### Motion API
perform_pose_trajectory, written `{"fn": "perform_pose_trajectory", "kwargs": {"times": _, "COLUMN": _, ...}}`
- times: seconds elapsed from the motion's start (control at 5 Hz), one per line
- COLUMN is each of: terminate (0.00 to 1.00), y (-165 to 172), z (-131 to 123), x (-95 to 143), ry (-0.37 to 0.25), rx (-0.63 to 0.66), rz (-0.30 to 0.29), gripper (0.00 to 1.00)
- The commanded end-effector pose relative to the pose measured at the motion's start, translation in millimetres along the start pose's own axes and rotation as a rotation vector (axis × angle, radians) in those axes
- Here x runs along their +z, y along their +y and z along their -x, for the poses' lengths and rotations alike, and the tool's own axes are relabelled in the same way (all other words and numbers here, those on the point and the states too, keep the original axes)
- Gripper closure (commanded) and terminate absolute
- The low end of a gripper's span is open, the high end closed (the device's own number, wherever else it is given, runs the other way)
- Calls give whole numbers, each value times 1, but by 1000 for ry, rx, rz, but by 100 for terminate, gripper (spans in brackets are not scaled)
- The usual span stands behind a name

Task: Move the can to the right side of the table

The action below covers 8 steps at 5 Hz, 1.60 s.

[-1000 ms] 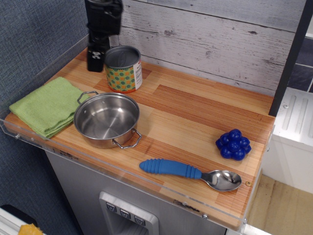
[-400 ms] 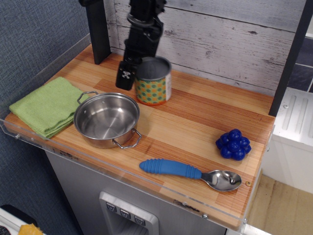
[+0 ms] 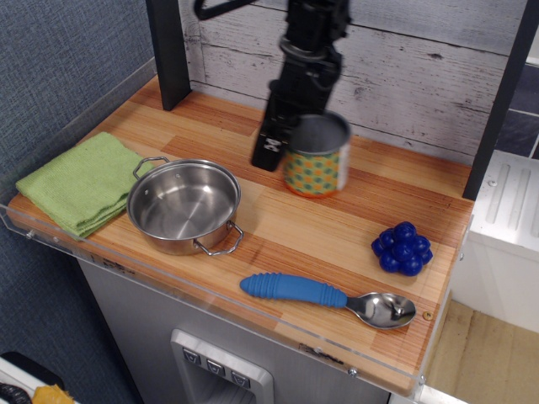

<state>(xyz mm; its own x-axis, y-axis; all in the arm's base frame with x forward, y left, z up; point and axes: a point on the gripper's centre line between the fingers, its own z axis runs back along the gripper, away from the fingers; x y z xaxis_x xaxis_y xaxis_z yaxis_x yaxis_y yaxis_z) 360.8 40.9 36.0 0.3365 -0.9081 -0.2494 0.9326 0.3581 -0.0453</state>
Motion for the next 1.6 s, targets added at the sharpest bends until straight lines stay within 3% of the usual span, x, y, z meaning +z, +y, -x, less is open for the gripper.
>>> {"fn": "perform_pose_trajectory", "kwargs": {"times": 0.0, "terminate": 0, "y": -2, "z": -39, "x": 38, "ry": -155, "rx": 43, "rz": -7, "gripper": 0}}
{"fn": "perform_pose_trajectory", "kwargs": {"times": 0.2, "terminate": 0, "y": -10, "z": -52, "x": 47, "ry": -194, "rx": 30, "rz": 1, "gripper": 0}}
{"fn": "perform_pose_trajectory", "kwargs": {"times": 0.4, "terminate": 0, "y": -10, "z": -35, "x": 54, "ry": -189, "rx": 170, "rz": 10, "gripper": 0}}
{"fn": "perform_pose_trajectory", "kwargs": {"times": 0.6, "terminate": 0, "y": -1, "z": 13, "x": 63, "ry": -146, "rx": 411, "rz": 38, "gripper": 0}}
{"fn": "perform_pose_trajectory", "kwargs": {"times": 1.0, "terminate": 0, "y": -4, "z": 89, "x": 75, "ry": -190, "rx": 819, "rz": 55, "gripper": 0}}
{"fn": "perform_pose_trajectory", "kwargs": {"times": 1.2, "terminate": 0, "y": -2, "z": 118, "x": 70, "ry": -180, "rx": 1030, "rz": -23, "gripper": 0}}
{"fn": "perform_pose_trajectory", "kwargs": {"times": 1.4, "terminate": 0, "y": -11, "z": 139, "x": 70, "ry": -203, "rx": 1231, "rz": -43, "gripper": 0}}
